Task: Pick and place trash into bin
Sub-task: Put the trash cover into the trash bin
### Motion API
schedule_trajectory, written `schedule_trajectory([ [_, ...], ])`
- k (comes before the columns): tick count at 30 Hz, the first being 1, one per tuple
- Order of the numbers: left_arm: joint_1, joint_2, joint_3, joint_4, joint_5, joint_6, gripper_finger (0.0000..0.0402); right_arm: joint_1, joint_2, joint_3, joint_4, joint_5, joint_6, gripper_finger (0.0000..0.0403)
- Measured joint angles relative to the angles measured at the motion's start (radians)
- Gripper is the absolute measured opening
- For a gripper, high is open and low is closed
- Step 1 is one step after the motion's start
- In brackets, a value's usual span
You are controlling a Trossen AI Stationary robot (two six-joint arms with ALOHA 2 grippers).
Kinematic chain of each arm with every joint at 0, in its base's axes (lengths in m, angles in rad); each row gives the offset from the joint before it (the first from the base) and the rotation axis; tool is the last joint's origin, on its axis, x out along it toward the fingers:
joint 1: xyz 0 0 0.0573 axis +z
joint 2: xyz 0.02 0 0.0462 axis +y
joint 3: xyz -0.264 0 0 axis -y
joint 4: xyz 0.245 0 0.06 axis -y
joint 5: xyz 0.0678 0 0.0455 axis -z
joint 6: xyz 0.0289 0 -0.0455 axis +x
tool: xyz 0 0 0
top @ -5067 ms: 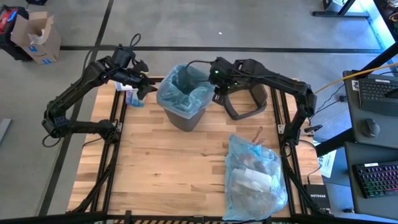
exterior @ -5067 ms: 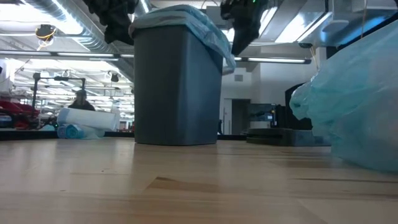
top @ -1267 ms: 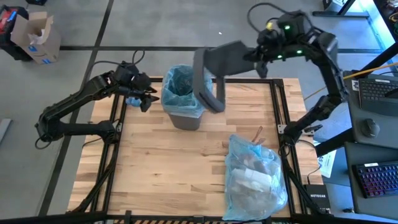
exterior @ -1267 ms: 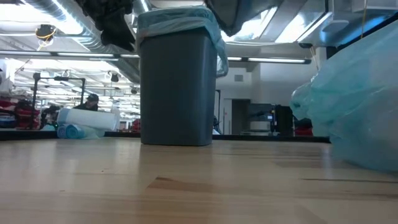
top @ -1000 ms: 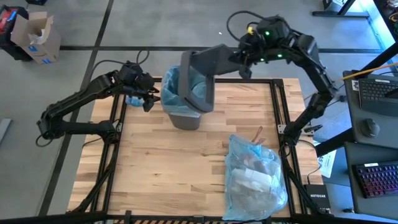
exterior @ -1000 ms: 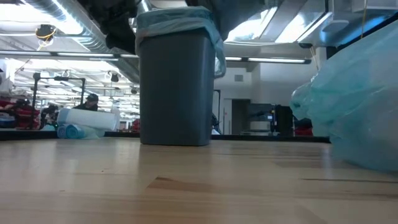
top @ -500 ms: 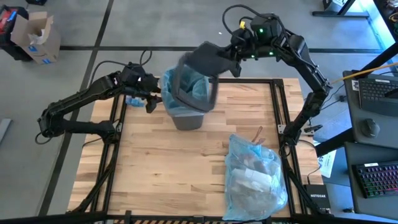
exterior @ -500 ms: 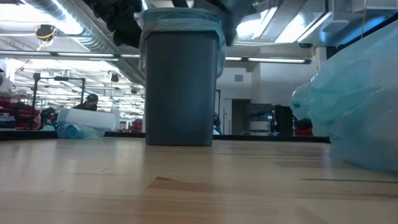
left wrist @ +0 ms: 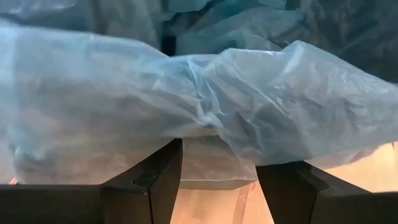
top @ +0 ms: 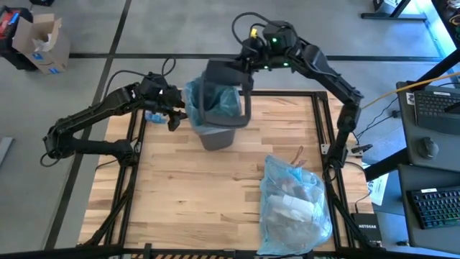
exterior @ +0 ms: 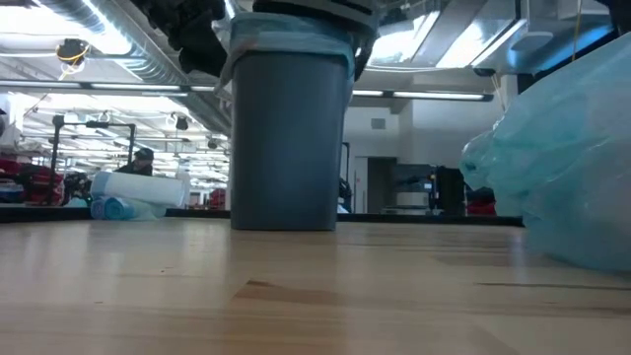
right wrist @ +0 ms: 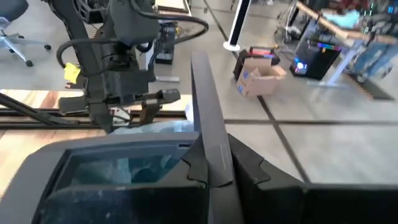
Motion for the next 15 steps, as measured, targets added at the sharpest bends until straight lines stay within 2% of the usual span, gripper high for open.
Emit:
schedule_trajectory([
  [5, 0.0, 0.0, 0.0, 0.001, 0.0, -0.001, 0.0194, 0.025, 0.025, -0.002, 0.057, 0.009, -0.073, 0.003],
  [8, 0.0, 0.0, 0.0, 0.0, -0.001, -0.001, 0.0194, 0.039, 0.026, -0.003, 0.058, 0.022, -0.126, 0.0013],
  [12, 0.0, 0.0, 0.0, 0.002, -0.001, -0.001, 0.0194, 0.046, 0.024, 0.014, 0.043, 0.073, -0.133, 0.0011],
  [15, 0.0, 0.0, 0.0, 0.003, -0.001, -0.001, 0.0194, 0.046, 0.024, 0.037, 0.032, 0.057, -0.15, 0.0007],
])
